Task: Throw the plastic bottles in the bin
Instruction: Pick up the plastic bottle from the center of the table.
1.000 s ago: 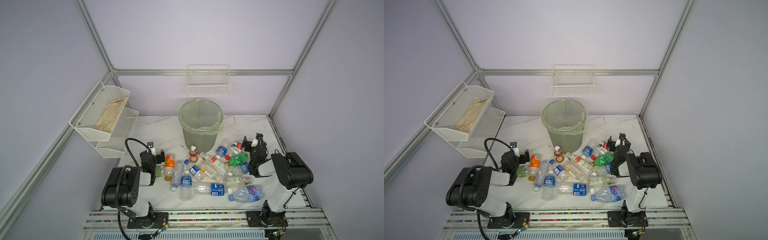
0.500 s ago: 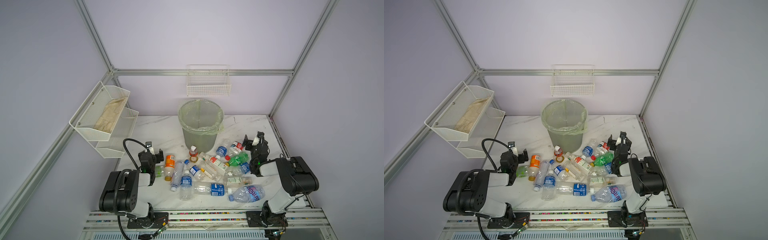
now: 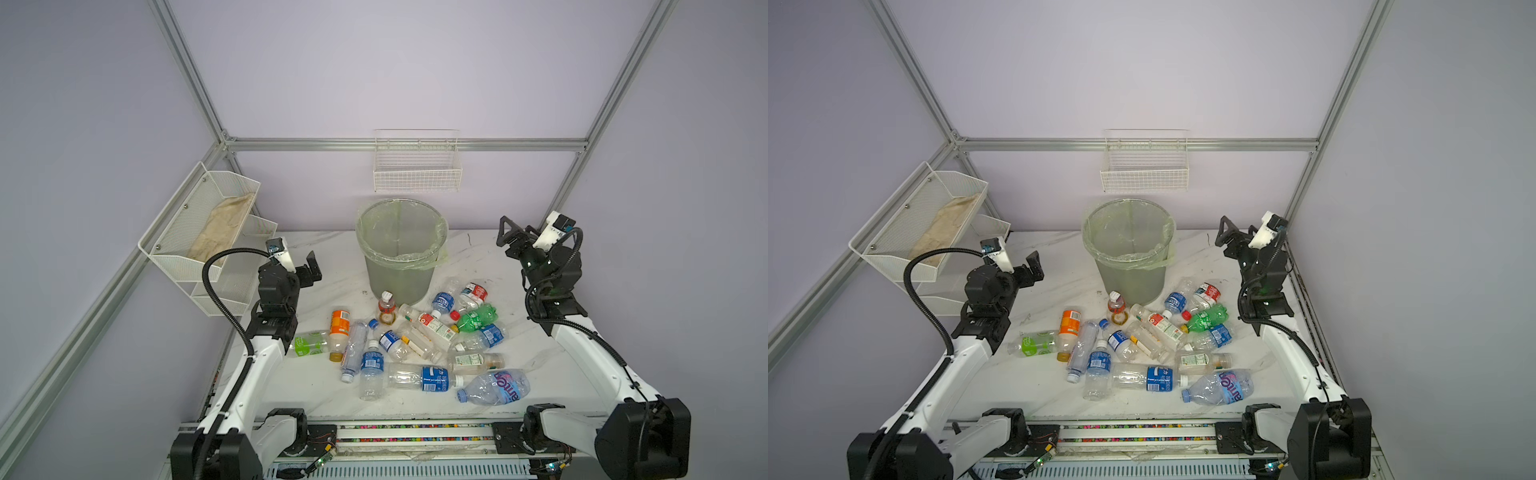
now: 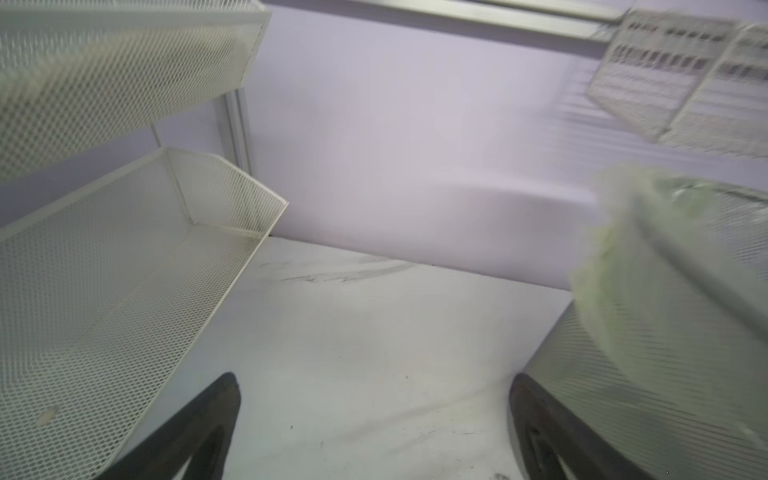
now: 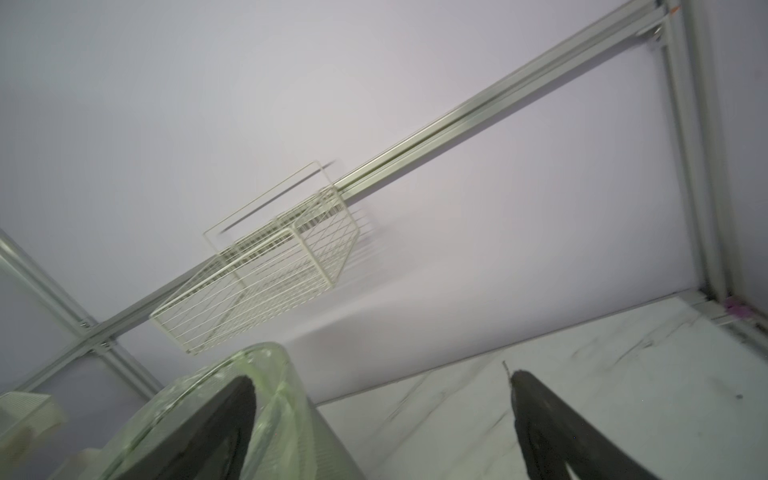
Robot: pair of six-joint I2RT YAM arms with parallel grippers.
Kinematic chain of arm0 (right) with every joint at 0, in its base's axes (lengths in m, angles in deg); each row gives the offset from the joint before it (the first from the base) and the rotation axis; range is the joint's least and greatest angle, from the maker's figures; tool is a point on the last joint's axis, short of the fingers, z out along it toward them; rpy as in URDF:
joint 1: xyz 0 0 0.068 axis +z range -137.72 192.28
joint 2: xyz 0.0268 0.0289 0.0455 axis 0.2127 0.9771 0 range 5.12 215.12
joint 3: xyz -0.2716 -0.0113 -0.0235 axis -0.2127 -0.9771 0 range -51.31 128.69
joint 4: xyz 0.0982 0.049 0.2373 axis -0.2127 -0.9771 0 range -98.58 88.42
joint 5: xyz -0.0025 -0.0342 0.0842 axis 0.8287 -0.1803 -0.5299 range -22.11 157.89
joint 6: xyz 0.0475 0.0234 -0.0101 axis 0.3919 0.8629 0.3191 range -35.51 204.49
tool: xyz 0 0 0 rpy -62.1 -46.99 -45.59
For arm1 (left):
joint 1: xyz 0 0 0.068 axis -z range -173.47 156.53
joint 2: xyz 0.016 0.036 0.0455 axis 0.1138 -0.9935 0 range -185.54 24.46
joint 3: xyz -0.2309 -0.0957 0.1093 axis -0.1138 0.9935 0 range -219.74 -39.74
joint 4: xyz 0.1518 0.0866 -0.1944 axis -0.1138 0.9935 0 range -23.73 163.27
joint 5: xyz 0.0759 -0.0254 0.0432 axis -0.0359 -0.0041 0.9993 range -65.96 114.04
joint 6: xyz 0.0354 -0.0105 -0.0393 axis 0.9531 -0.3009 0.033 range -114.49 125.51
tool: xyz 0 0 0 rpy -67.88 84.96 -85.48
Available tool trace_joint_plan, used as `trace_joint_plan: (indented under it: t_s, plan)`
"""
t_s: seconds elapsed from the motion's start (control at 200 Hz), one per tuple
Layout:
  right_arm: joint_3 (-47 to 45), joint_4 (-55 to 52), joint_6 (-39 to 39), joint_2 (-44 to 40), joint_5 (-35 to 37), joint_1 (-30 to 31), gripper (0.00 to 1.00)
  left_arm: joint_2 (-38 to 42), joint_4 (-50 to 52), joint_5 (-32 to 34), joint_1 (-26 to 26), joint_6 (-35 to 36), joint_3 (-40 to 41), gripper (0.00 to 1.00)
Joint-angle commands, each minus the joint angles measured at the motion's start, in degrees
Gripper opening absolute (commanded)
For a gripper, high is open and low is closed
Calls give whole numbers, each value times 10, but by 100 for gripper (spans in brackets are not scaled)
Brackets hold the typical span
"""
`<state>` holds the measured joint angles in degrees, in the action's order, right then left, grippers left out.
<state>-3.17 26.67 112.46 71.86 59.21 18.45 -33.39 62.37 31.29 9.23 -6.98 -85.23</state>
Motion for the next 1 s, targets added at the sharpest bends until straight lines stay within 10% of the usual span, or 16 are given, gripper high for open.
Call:
trace_joint_plan:
  t_s: [0.0, 0.365, 0.99]
  plan:
    - [-41, -81, 84, 0, -95, 8, 97, 49, 118, -46, 57, -49, -34, 100]
    - [-49, -161, 22, -10, -81, 58, 95, 118, 113, 78, 277, -114, 60, 100]
    - [-42, -172, 5, -5, -50, 98, 91, -109, -70, 107, 389, -138, 92, 98]
